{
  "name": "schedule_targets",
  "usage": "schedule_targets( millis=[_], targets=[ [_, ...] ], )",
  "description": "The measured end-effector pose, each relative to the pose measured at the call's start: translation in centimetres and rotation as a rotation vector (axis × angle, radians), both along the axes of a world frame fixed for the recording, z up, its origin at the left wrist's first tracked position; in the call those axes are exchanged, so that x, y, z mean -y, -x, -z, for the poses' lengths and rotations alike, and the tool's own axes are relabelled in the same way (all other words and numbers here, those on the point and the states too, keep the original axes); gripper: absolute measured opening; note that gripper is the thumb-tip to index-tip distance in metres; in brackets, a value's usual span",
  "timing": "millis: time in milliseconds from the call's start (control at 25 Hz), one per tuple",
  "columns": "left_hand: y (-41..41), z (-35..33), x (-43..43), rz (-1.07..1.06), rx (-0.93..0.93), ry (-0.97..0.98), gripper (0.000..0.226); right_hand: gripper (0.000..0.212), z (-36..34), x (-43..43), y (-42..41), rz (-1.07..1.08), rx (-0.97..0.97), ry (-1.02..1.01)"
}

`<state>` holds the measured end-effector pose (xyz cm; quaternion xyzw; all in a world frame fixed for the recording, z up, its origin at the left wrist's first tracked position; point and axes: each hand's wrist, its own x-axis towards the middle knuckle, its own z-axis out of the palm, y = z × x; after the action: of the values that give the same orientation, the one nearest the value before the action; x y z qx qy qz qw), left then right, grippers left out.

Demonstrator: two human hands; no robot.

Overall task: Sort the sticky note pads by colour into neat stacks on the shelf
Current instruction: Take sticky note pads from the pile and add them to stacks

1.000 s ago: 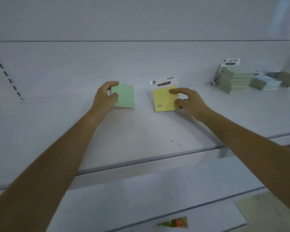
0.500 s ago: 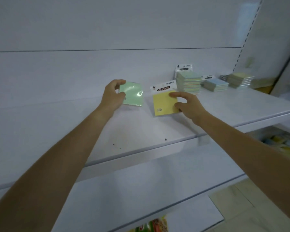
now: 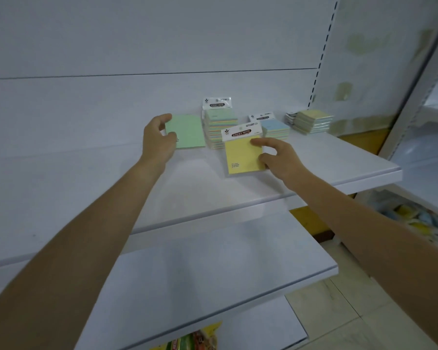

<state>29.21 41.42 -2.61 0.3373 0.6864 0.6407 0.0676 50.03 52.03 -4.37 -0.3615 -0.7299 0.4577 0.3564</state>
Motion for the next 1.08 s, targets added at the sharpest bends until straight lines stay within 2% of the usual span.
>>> schedule_targets(
  millis=[200, 320, 600, 760, 840, 880, 960, 1080],
  targets=[
    [0.4, -2.4, -6.2, -0.040, -0.022, -0.063, 0.050, 0.046, -0.6, -5.9, -1.3, 0.018, -0.019, -0.027],
    [1.2, -3.4, -10.2, -0.007, -0.042, -0.034, 0.050, 0.045, -0.9, -9.3, -1.3, 0.030, -0.041, -0.030],
    [1.7, -2.6, -17.0, 0.044, -0.119, 0.216, 0.046, 0.045, -1.0, -15.3, -1.4, 0.021, -0.036, -0.026],
    [2.0, -1.9, -17.9, -0.089, -0.116, 0.459, 0.036, 0.044, -0.7, -18.2, -1.2, -0.013, -0.076, -0.030],
    [1.4, -2.0, -18.2, -0.226, -0.218, 0.530, 0.034, 0.043, -1.4, -20.4, -1.5, 0.009, -0.130, -0.025],
    [0.8, -2.0, -18.3, -0.290, -0.284, 0.505, 0.034, 0.042, -1.9, -21.6, -1.9, 0.022, -0.157, -0.027],
    [-0.8, -2.2, -18.5, -0.368, -0.459, 0.373, 0.034, 0.042, -3.0, -23.9, -2.8, 0.034, -0.214, -0.044],
    [-4.5, -1.9, -20.3, -0.352, -0.691, 0.238, 0.030, 0.043, -4.1, -27.6, -4.8, 0.022, -0.246, -0.029]
  ],
)
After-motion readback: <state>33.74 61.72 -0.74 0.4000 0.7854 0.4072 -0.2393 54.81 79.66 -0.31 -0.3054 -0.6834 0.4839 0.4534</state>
